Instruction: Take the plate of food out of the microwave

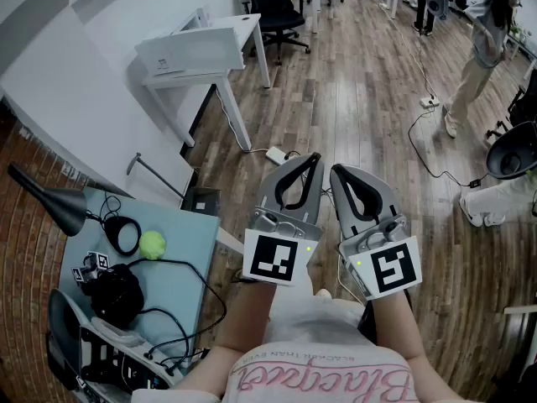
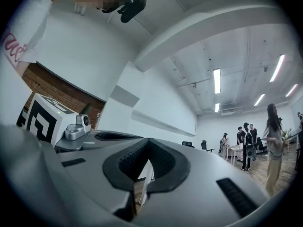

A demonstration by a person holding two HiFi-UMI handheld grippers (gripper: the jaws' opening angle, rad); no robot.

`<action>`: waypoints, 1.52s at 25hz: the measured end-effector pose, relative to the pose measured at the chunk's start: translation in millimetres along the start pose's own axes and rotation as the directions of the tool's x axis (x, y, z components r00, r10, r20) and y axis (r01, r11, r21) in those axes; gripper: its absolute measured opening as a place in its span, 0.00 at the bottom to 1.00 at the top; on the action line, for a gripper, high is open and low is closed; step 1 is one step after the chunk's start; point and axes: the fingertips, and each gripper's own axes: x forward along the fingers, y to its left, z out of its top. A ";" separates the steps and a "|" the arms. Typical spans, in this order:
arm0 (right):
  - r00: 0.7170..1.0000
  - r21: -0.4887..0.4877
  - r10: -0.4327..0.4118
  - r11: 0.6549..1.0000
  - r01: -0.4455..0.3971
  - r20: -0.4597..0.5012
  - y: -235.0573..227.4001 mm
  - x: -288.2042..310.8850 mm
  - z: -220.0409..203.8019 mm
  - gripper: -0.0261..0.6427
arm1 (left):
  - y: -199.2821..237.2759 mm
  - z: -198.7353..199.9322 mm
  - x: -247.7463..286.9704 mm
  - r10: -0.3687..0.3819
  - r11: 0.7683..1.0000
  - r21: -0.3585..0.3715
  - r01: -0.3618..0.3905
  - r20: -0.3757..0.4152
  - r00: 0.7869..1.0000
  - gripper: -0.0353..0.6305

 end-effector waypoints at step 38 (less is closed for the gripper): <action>0.998 0.053 -0.011 0.998 0.014 -0.067 -107.4 173.1 -70.2 0.06 | 126.3 -72.8 162.0 -0.017 0.999 -0.029 0.016 -0.028 0.999 0.06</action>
